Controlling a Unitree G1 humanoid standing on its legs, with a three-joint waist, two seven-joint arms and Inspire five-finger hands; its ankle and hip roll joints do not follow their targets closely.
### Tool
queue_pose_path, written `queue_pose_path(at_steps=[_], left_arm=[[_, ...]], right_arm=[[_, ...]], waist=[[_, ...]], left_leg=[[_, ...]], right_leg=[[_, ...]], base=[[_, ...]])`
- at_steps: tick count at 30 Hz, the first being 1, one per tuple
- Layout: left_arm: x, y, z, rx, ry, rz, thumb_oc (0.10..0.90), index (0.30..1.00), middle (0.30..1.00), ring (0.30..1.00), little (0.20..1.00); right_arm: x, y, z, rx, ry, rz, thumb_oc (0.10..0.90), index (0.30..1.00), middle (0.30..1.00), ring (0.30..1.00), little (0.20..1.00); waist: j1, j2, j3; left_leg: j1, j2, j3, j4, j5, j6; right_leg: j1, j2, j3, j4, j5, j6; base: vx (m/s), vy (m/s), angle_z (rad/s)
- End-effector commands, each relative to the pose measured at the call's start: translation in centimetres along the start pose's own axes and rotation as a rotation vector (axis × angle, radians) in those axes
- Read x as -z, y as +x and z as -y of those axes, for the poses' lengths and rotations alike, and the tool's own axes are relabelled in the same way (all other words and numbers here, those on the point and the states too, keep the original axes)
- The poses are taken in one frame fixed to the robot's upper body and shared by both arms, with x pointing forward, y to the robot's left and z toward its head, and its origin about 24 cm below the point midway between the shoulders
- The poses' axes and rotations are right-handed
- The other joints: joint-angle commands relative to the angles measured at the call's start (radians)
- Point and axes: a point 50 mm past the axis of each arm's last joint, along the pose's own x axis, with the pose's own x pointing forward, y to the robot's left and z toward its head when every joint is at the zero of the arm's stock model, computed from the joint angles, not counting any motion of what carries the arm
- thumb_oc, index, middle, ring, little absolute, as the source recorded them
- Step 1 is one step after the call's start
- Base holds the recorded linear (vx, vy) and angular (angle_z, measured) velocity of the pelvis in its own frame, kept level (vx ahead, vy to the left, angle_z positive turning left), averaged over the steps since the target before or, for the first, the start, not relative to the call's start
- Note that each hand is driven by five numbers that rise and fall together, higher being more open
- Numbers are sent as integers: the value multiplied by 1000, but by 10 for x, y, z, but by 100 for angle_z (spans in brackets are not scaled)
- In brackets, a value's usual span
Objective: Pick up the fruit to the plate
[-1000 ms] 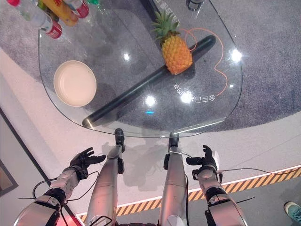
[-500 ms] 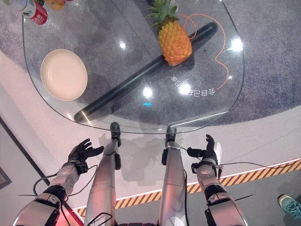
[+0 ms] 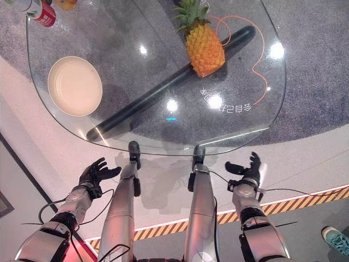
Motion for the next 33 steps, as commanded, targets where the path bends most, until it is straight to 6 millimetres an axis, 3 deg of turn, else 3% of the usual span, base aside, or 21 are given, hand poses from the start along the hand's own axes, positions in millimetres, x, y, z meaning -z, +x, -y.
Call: queue_pose_path(at_steps=[1, 7, 13, 16, 21, 22, 23, 27, 33], left_arm=[[16, -8, -37, -96, 73, -45, 800, 900, 900, 900, 900], [15, -9, -39, -94, 77, -46, 800, 900, 900, 900, 900], [14, -8, -34, -83, 68, -43, 800, 900, 900, 900, 900], [14, -8, -32, -80, 69, -44, 800, 900, 900, 900, 900], [11, -7, -31, -68, 51, -40, 800, 900, 900, 900, 900], [11, -7, -31, -68, 51, -40, 800, 900, 900, 900, 900], [11, -7, -29, -63, 47, -41, 800, 900, 900, 900, 900], [14, -7, -25, -49, 43, -40, 800, 900, 900, 900, 900], [20, -9, -18, -32, 50, -42, 800, 900, 900, 900, 900]], right_arm=[[-45, 15, 48, 223, 179, 168, 800, 900, 900, 900, 900], [-118, 13, 46, 302, 326, 390, 800, 900, 900, 900, 900], [-171, -2, 46, 379, 527, 554, 800, 900, 900, 900, 900], [-195, -17, 42, 361, 629, 662, 800, 900, 900, 900, 900], [-251, -74, 5, 172, 609, 983, 800, 900, 900, 900, 900], [-253, -77, 3, 164, 604, 995, 800, 900, 900, 900, 900], [-263, -98, -8, 89, 575, 1080, 800, 900, 900, 900, 900], [-270, -127, -31, -85, 501, 1172, 800, 900, 900, 900, 900], [-275, -152, -61, -234, 347, 1240, 800, 900, 900, 900, 900]], waist=[[8, -46, -16], [8, -52, -16], [5, -49, -16], [3, -48, -16], [-2, -43, -16], [-2, -43, -16], [-3, -42, -16], [-4, -37, -16], [7, -27, -16]], left_leg=[[-50, -63, 7, 143, -109, 46], [-42, -66, 8, 124, -102, 48], [-38, -67, 12, 107, -99, 48], [-31, -71, 12, 95, -97, 51], [-29, -75, 16, 74, -87, 54], [-28, -76, 16, 73, -87, 54], [-26, -78, 16, 65, -83, 55], [-20, -82, 18, 48, -75, 56], [-20, -85, 23, 46, -72, 58]], right_leg=[[41, 39, -56, -174, 157, -17], [44, 38, -64, -195, 173, -14], [46, 37, -65, -208, 172, -15], [51, 38, -64, -214, 170, -14], [48, 37, -61, -229, 171, -12], [48, 37, -61, -229, 171, -12], [48, 38, -60, -233, 170, -11], [53, 38, -62, -245, 167, -12], [56, 33, -71, -246, 159, -18]], base=[[3, -33, 0], [-3, 5, -2], [-8, 35, 1], [0, 0, 0], [-4, 40, -1], [5, 45, 0], [2, 39, 0], [0, 38, -2], [2, 13, 2]])
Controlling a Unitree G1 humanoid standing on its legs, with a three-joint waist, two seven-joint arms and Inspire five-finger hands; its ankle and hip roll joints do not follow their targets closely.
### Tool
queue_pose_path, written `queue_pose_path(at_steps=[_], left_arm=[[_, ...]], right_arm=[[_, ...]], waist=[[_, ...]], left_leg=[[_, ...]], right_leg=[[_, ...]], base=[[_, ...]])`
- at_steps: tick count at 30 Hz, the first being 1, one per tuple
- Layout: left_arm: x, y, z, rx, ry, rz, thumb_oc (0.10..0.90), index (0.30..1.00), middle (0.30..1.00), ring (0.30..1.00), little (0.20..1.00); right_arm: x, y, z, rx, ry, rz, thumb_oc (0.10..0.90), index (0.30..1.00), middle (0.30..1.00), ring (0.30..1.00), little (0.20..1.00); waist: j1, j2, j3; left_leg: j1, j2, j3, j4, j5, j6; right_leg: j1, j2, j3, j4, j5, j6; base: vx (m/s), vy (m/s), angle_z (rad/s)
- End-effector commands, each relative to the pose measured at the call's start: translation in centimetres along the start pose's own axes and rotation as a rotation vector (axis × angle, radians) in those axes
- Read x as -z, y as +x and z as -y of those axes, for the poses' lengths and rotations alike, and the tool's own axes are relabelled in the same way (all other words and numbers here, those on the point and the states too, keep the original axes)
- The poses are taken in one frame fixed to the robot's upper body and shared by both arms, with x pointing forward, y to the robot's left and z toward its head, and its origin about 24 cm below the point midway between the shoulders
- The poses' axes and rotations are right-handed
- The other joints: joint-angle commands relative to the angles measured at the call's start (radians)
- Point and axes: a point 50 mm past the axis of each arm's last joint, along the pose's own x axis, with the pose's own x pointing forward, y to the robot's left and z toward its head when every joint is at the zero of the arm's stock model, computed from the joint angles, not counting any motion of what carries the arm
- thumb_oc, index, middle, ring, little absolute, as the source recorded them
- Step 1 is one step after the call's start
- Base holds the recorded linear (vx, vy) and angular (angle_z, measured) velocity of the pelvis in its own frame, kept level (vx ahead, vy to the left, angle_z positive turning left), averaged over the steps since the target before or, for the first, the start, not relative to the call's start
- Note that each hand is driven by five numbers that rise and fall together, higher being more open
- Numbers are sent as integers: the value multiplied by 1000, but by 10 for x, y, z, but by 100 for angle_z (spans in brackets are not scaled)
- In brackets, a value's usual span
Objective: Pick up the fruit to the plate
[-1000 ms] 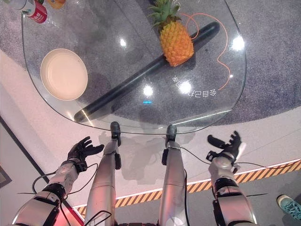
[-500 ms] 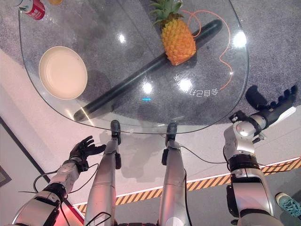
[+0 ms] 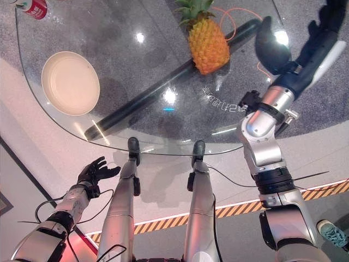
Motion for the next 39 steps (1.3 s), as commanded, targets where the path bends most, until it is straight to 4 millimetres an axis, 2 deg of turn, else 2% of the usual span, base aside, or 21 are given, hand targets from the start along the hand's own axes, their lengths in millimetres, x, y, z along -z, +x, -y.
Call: queue_pose_path(at_steps=[1, 7, 13, 24, 39], left_arm=[[27, -9, -15, -48, 10, -58, 800, 900, 900, 900, 900], [29, -9, -8, -31, 17, -62, 800, 900, 900, 900, 900], [32, -10, -2, -14, 26, -63, 800, 900, 900, 900, 900], [35, -11, 7, 4, 32, -73, 800, 900, 900, 900, 900], [34, -10, 10, 13, 42, -78, 800, 900, 900, 900, 900]], right_arm=[[-46, 15, -4, -56, 10, 231, 800, 900, 900, 900, 900], [-45, 9, -29, -191, -21, 179, 800, 900, 900, 900, 900], [-46, 5, -39, -230, -34, 150, 800, 900, 900, 900, 900], [-43, 2, -45, -237, -82, 119, 800, 900, 900, 900, 900], [-15, 10, -38, -153, -222, -3, 800, 900, 900, 900, 900]], waist=[[-3, -18, -20], [11, -7, -20], [20, 0, -20], [25, 11, -20], [33, 19, -20]], left_leg=[[-19, -62, 40, 112, -88, 62], [-9, -67, 41, 100, -80, 62], [-3, -69, 45, 90, -74, 63], [-4, -71, 50, 86, -68, 67], [-12, -73, 49, 89, -66, 71]], right_leg=[[53, 42, -68, -177, 135, -23], [61, 34, -79, -179, 131, -26], [64, 29, -87, -176, 131, -27], [54, 27, -88, -167, 131, -29], [39, 22, -93, -156, 138, -27]], base=[[0, 0, 0], [5, 2, 1], [6, 1, 2], [2, 1, 0], [0, 0, 0]])
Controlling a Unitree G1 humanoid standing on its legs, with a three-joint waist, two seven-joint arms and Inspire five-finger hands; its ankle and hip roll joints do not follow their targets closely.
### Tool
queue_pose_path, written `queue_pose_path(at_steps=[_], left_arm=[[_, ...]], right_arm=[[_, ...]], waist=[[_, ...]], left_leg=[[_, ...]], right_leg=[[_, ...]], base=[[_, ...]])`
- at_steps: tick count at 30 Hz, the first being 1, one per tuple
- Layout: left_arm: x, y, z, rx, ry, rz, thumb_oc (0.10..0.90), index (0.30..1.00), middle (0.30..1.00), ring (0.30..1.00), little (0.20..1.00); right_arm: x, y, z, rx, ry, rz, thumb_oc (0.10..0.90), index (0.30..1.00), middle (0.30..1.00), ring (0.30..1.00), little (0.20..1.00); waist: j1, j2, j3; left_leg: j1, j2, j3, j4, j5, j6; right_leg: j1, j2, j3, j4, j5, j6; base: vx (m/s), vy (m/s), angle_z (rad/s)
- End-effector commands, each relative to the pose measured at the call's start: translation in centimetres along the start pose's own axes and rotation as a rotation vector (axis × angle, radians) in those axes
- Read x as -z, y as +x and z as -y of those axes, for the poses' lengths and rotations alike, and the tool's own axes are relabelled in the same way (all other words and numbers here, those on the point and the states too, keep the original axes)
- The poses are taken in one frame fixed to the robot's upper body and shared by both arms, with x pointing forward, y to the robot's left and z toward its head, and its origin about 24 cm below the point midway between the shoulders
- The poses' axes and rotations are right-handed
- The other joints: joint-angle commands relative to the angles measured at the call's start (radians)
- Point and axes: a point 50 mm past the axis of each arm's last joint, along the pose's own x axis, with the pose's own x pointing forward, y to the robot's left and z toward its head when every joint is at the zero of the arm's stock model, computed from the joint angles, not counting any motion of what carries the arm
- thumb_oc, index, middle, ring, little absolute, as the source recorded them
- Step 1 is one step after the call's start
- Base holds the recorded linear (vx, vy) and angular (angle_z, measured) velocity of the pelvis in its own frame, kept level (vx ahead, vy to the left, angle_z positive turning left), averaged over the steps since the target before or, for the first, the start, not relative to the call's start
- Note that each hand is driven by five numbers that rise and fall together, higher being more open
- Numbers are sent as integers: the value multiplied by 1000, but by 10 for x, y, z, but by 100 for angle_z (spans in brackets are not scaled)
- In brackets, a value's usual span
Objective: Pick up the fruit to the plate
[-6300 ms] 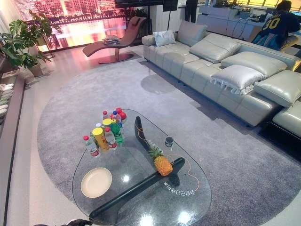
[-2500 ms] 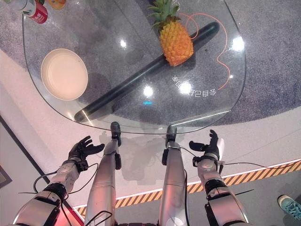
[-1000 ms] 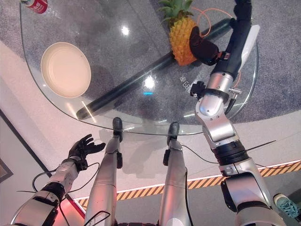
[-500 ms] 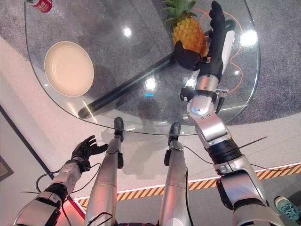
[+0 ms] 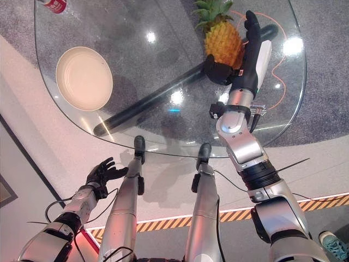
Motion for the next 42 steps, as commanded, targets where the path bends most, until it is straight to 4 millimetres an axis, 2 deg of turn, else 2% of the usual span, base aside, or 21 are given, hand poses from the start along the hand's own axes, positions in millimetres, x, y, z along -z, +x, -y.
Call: queue_pose_path(at_steps=[1, 18, 33, 34, 35, 36, 42], left_arm=[[28, -10, -15, -47, 54, -71, 800, 900, 900, 900, 900], [26, -9, -16, -44, 60, -74, 800, 900, 900, 900, 900], [27, -10, -17, -39, 63, -76, 800, 900, 900, 900, 900], [28, -10, -17, -40, 62, -76, 800, 900, 900, 900, 900], [28, -11, -17, -40, 62, -77, 800, 900, 900, 900, 900], [28, -11, -17, -40, 63, -77, 800, 900, 900, 900, 900], [27, -11, -17, -40, 59, -74, 800, 900, 900, 900, 900]], right_arm=[[-40, 14, 12, 93, 38, 171, 800, 900, 900, 900, 900], [-16, 21, 9, 63, -47, 2, 800, 900, 900, 900, 900], [-2, 24, 9, 44, -86, -100, 800, 900, 900, 900, 900], [-1, 24, 9, 43, -90, -104, 641, 764, 764, 764, 741], [0, 25, 10, 42, -94, -109, 240, 420, 420, 420, 340], [1, 25, 10, 39, -102, -116, 100, 300, 300, 300, 200], [3, 26, 10, 40, -107, -130, 100, 300, 300, 300, 200]], waist=[[-11, 14, -20], [-4, 19, -20], [1, 23, -20], [1, 22, -20], [1, 22, -20], [2, 23, -20], [4, 24, -20]], left_leg=[[-18, -55, 50, 95, -79, 65], [-35, -54, 47, 105, -78, 66], [-43, -55, 43, 108, -76, 69], [-43, -55, 43, 109, -76, 69], [-43, -55, 42, 110, -76, 69], [-42, -55, 41, 108, -76, 69], [-39, -56, 41, 105, -74, 69]], right_leg=[[39, 44, -91, -180, 146, -37], [19, 48, -94, -158, 141, -40], [6, 56, -91, -144, 139, -44], [5, 56, -91, -144, 139, -44], [5, 56, -90, -143, 140, -44], [6, 56, -91, -144, 140, -44], [8, 56, -92, -145, 141, -43]], base=[[0, 0, 0], [0, 0, 0], [0, 0, 0], [0, 0, 0], [0, 0, 0], [0, 0, 0], [0, 0, 0]])
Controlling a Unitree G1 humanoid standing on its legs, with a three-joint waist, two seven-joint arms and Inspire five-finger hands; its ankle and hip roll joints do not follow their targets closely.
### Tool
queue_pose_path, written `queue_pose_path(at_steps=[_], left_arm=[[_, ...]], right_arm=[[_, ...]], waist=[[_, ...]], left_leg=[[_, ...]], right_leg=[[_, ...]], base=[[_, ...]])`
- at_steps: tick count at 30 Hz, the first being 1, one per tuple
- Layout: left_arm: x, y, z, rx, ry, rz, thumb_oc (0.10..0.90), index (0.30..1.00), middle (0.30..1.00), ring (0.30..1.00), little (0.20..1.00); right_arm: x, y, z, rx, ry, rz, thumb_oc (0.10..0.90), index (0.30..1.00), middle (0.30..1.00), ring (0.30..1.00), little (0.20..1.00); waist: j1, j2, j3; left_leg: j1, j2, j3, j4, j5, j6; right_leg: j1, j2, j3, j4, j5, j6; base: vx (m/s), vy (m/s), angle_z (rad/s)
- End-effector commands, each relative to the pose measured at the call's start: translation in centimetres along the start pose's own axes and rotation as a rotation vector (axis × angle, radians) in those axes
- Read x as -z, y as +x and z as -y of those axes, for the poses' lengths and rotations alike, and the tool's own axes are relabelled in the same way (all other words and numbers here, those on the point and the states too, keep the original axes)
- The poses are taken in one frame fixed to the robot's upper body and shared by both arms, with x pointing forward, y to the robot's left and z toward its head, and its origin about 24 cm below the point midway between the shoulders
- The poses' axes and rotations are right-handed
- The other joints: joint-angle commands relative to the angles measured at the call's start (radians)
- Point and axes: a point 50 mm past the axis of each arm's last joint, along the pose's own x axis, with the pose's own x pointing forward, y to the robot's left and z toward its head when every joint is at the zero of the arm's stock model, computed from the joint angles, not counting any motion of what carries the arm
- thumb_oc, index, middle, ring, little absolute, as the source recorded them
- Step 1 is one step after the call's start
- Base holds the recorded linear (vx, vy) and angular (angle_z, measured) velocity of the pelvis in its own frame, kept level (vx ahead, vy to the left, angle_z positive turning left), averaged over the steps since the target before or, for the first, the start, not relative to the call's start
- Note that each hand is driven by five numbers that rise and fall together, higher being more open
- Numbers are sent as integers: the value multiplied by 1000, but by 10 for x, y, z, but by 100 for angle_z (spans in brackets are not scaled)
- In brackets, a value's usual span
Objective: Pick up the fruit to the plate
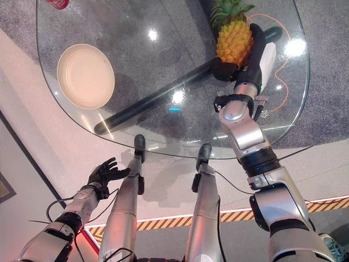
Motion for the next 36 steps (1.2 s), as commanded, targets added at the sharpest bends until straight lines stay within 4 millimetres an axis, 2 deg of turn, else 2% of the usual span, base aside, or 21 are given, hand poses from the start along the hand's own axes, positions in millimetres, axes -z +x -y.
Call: queue_pose_path(at_steps=[1, 8, 10, 12, 13, 15, 16, 18, 20, 23, 28, 33, 36], left_arm=[[25, -10, -21, -59, 23, -66, 800, 900, 900, 900, 900], [20, -10, -23, -86, -37, -44, 800, 900, 900, 900, 900], [17, -9, -26, -114, -96, -22, 800, 900, 900, 900, 900], [9, -9, -32, -178, -266, 29, 800, 900, 900, 900, 900], [9, -9, -32, -184, -277, 34, 800, 900, 900, 900, 900], [-7, -9, -46, -290, -462, 114, 800, 900, 900, 900, 900], [-7, -9, -47, -291, -466, 112, 800, 900, 900, 900, 900], [-28, -11, -67, -450, -583, 191, 800, 900, 900, 900, 900], [-36, -13, -75, -510, -619, 215, 800, 900, 900, 900, 900], [-64, -16, -90, -634, -695, 308, 800, 900, 900, 900, 900], [-100, -25, -104, -757, -789, 456, 800, 900, 900, 900, 900], [-132, -35, -111, -804, -850, 601, 800, 900, 900, 900, 900], [-163, -47, -117, -815, -879, 747, 800, 900, 900, 900, 900]], right_arm=[[-2, 0, 4, -24, -25, 31, 100, 300, 300, 300, 200], [-4, 1, 4, -26, -26, 40, 100, 300, 300, 300, 200], [-4, 1, 5, -26, -26, 45, 100, 300, 300, 300, 200], [-4, 2, 5, -24, -26, 48, 100, 300, 300, 300, 200], [-4, 2, 5, -23, -25, 48, 100, 300, 300, 300, 200], [-1, 1, 5, -15, -23, 50, 100, 300, 300, 300, 200], [-1, 1, 5, -14, -23, 50, 100, 300, 300, 300, 200], [1, 2, 5, -4, -18, 49, 100, 300, 300, 300, 200], [1, 2, 5, 0, -14, 48, 100, 300, 300, 300, 200], [-1, 2, 3, 8, 2, 47, 100, 300, 300, 300, 200], [-5, 1, 2, 13, 24, 53, 100, 300, 300, 300, 200], [-8, 1, 3, 20, 33, 61, 100, 300, 300, 300, 200], [-8, -1, 4, 25, 42, 72, 100, 300, 300, 300, 200]], waist=[[2, 24, -20], [4, 23, -20], [4, 23, -20], [6, 22, -20], [7, 21, -20], [10, 20, -20], [10, 20, -20], [14, 17, -20], [16, 15, -20], [17, 5, -20], [16, -9, -20], [14, -16, -20], [9, -19, -20]], left_leg=[[-35, -56, 56, 113, -79, 75], [-29, -58, 50, 101, -72, 75], [-25, -58, 49, 96, -69, 74], [-20, -59, 43, 88, -66, 72], [-19, -59, 43, 88, -66, 72], [-12, -60, 39, 83, -65, 70], [-11, -60, 39, 83, -65, 70], [-3, -61, 32, 77, -63, 68], [-1, -62, 29, 75, -62, 66], [5, -61, 23, 64, -56, 62], [11, -56, 18, 57, -53, 55], [13, -52, 16, 50, -49, 50], [21, -46, 19, 40, -46, 44]], right_leg=[[13, 61, -74, -165, 158, -40], [17, 65, -72, -171, 162, -40], [21, 66, -71, -175, 162, -40], [26, 68, -71, -178, 159, -40], [26, 68, -71, -177, 159, -40], [33, 67, -72, -176, 152, -40], [33, 67, -72, -176, 152, -40], [41, 66, -74, -177, 145, -41], [45, 66, -76, -178, 144, -41], [53, 68, -81, -186, 143, -43], [64, 72, -84, -192, 138, -46], [69, 74, -85, -195, 136, -46], [79, 76, -85, -200, 133, -45]], base=[[0, 0, 0], [0, 0, 0], [0, 0, 0], [0, 0, 0], [-31, -21, 1], [0, 0, 0], [0, 0, 0], [-44, -44, 2], [-38, -47, 2], [-45, -56, 2], [-40, -48, 4], [-21, -27, 4], [0, 0, 0]])
